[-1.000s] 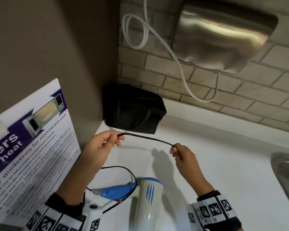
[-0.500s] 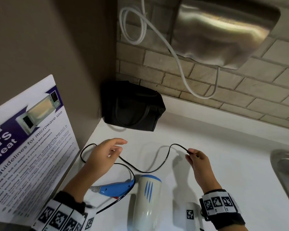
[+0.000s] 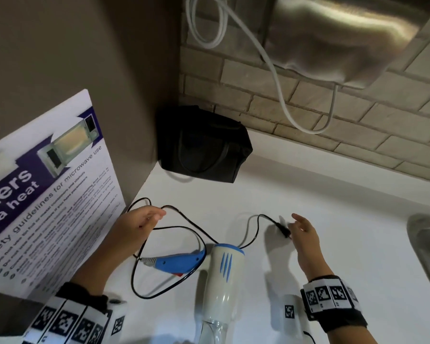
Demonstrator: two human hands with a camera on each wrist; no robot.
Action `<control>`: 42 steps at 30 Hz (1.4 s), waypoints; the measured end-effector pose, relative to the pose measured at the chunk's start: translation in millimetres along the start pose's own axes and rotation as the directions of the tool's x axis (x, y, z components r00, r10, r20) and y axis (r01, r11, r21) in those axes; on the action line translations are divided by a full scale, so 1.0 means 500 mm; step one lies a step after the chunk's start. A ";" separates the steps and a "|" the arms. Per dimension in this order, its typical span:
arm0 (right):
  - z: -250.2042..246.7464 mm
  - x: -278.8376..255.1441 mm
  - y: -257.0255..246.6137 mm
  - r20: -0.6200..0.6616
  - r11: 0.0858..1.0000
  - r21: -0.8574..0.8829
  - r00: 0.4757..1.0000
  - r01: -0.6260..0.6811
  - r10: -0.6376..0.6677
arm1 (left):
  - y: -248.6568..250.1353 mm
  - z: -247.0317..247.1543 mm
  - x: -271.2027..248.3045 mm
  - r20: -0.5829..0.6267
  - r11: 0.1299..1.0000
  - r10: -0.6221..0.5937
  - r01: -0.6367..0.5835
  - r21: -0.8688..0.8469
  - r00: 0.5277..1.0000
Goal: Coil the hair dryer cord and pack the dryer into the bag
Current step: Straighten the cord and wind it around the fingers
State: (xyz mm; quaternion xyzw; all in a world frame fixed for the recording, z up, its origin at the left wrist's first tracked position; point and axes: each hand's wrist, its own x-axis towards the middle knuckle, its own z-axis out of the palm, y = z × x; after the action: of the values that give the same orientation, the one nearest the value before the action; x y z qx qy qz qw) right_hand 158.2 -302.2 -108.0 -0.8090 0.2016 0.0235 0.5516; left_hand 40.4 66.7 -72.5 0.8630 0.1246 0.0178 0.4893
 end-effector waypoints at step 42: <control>0.150 -0.202 -0.176 0.452 0.788 -0.064 0.722 0.612 -0.524 | -0.047 0.059 -0.023 -0.151 0.958 -0.285 0.287 -0.012 0.946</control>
State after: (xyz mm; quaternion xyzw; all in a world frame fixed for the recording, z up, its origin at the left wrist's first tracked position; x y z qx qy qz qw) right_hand 110.2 -177.2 -33.3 -0.8610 -0.1815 0.0427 0.4732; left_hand 29.1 50.7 -106.8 0.8344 0.2854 0.0116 0.4714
